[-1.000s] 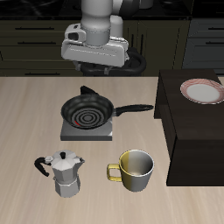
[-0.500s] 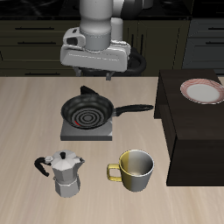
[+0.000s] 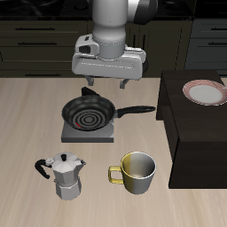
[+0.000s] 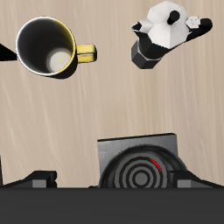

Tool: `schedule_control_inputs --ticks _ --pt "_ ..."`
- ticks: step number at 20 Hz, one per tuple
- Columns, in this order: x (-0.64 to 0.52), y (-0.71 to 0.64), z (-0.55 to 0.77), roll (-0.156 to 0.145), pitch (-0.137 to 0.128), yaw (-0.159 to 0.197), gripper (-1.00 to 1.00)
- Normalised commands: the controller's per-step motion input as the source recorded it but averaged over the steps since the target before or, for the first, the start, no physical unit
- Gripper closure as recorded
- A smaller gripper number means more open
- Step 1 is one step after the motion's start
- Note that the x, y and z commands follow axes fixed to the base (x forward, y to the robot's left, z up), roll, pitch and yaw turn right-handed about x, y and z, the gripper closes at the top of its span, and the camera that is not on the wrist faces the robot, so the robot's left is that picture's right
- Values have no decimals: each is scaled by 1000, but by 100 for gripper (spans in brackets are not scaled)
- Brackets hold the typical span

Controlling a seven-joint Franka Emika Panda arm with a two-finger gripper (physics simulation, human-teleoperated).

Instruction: Place the mug on the plate

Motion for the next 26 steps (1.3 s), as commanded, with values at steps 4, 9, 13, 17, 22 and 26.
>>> schedule_control_inputs --ticks 4,9,13,17,22,26 --pt "307 184 -36 -11 -7 32 -100" --pt "321 36 29 -6 -4 1 -100" --pt "268 -15 41 -6 -10 1 -100" --pt "271 131 29 13 -20 6 -100" --pt "195 121 -14 3 3 5 -100" --pt "224 165 -105 19 2 8 -100"
